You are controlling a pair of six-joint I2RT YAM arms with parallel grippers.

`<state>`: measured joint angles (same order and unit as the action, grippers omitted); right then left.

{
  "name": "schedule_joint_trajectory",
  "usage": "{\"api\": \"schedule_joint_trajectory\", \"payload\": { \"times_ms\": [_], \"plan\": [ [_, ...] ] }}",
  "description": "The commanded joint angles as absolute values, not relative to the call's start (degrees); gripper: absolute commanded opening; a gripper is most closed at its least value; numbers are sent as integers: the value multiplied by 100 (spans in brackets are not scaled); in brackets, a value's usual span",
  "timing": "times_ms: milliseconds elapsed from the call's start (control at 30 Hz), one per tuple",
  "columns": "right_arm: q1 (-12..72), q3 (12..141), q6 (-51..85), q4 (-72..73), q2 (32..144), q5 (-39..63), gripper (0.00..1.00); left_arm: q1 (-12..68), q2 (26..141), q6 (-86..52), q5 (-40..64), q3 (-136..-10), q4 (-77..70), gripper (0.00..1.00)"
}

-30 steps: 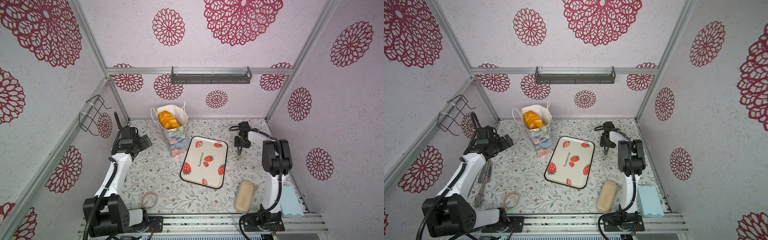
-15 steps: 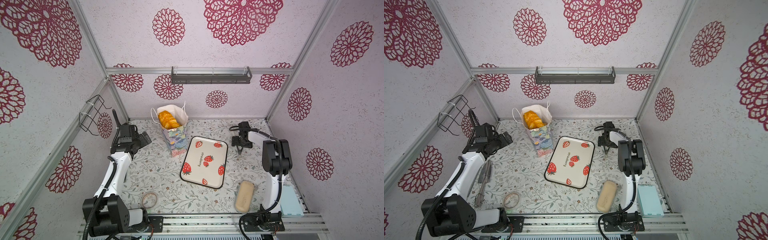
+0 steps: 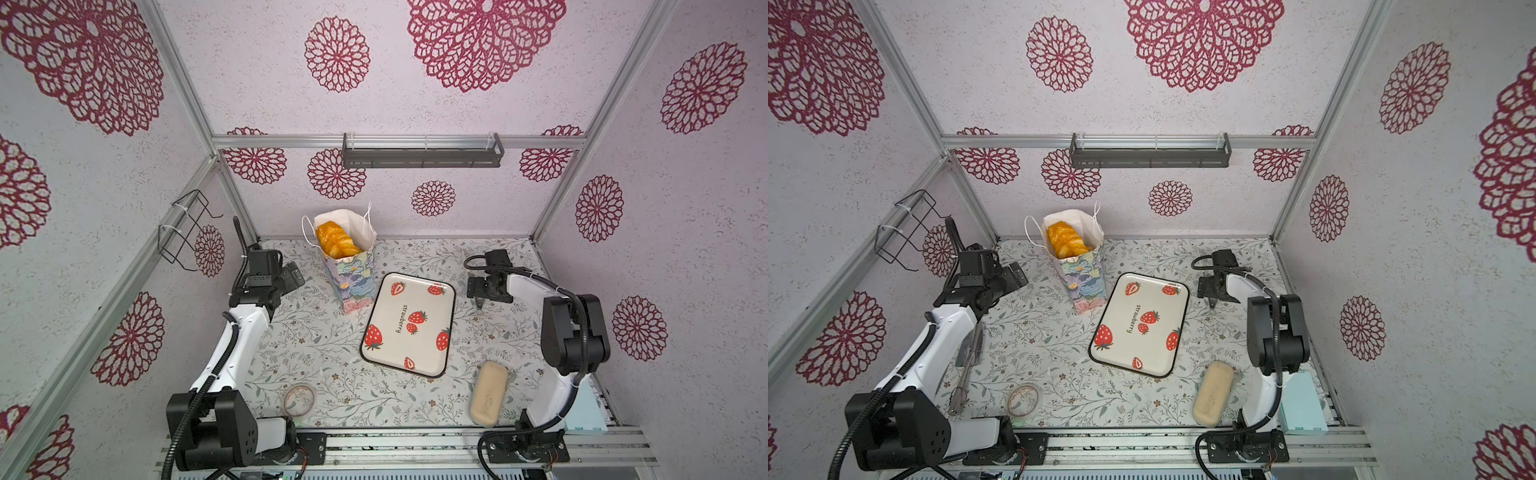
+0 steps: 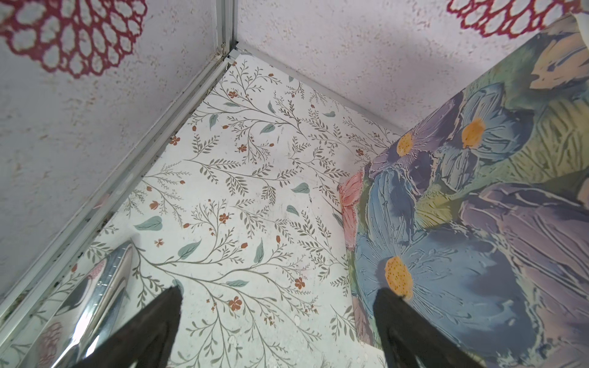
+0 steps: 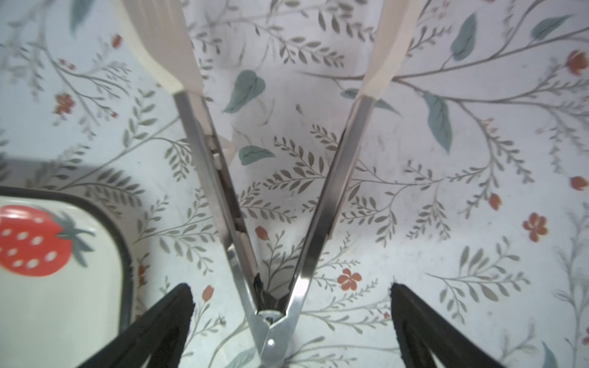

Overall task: Pack bread into a paper bag
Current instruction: Place the pair of food tongs at the top-right of the table.

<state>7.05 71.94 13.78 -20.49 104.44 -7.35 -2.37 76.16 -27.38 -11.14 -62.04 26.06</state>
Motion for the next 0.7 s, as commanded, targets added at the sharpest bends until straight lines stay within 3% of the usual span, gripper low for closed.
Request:
{"api": "schedule_joint_trajectory", "payload": {
  "times_ms": [0,667],
  "plan": [
    [682,6873,1531,-1428,9799,-850,99,-168,7666,-2584,-1568,-6106,2104,97],
    [847,4406,932,1313,7894,-1369,98,-79,8560,-1050,-197,-5036,-721,97]
  ]
}}
